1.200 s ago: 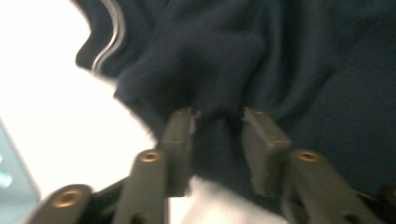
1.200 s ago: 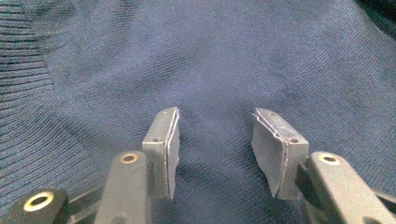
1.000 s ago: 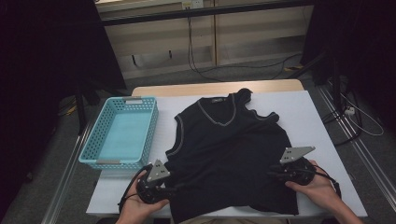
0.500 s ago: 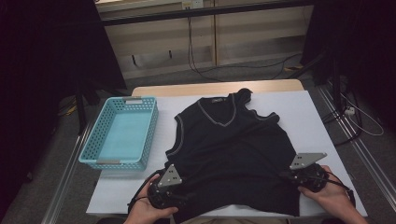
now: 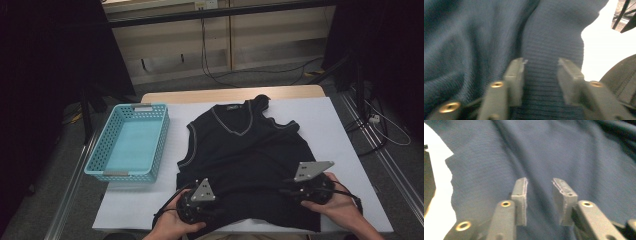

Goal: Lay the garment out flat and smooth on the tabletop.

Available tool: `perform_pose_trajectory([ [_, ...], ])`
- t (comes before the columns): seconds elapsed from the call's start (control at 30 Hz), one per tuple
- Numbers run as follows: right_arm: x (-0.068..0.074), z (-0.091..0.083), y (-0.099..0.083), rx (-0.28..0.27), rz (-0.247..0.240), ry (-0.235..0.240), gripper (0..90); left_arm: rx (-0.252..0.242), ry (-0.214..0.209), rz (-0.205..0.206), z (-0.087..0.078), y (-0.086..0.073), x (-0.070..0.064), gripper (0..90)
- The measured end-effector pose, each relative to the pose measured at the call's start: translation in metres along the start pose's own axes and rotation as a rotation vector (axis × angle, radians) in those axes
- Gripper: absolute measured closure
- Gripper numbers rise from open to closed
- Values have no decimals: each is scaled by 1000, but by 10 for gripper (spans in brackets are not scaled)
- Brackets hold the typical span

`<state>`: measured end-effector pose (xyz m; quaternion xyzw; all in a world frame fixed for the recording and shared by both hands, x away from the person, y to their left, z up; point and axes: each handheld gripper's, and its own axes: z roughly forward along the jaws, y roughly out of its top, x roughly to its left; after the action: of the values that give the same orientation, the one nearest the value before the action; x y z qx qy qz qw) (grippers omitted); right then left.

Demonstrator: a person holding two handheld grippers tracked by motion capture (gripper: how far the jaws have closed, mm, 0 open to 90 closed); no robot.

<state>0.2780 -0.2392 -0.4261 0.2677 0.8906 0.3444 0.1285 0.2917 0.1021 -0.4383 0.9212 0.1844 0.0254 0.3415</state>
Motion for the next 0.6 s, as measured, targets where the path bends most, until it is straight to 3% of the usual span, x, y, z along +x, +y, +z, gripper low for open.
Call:
perform_pose_trajectory([
  [0.07, 6, 9, 7, 14, -21, 32, 566, -17, 21, -27, 0, -2, 9, 477],
  [0.13, 13, 18, 12, 10, -33, 64, 527, -8, -19, -34, 0, -3, 13, 459],
  [0.27, 23, 28, 14, 14, -41, 127, 477, 14, 26, 45, 8, -4, 6, 410],
  [0.3, 25, 31, 12, 24, -50, 129, 459, 33, 27, 64, 7, -3, 6, 390],
  [0.37, 27, 36, 9, 57, -50, 101, 438, 27, 35, 71, 8, -4, 4, 368],
  [0.4, 26, 38, 8, 58, -41, 99, 433, -12, 30, 25, 10, -5, 1, 368],
  [0.47, 24, 39, 8, 59, -26, 108, 443, -21, 3, 51, 10, -5, -1, 388],
  [0.5, 24, 39, 9, 64, -21, 110, 470, -19, -2, 76, 10, -5, -2, 445],
  [0.6, 25, 39, 11, 74, -30, 130, 593, -13, -11, 39, 10, -4, 1, 507],
])
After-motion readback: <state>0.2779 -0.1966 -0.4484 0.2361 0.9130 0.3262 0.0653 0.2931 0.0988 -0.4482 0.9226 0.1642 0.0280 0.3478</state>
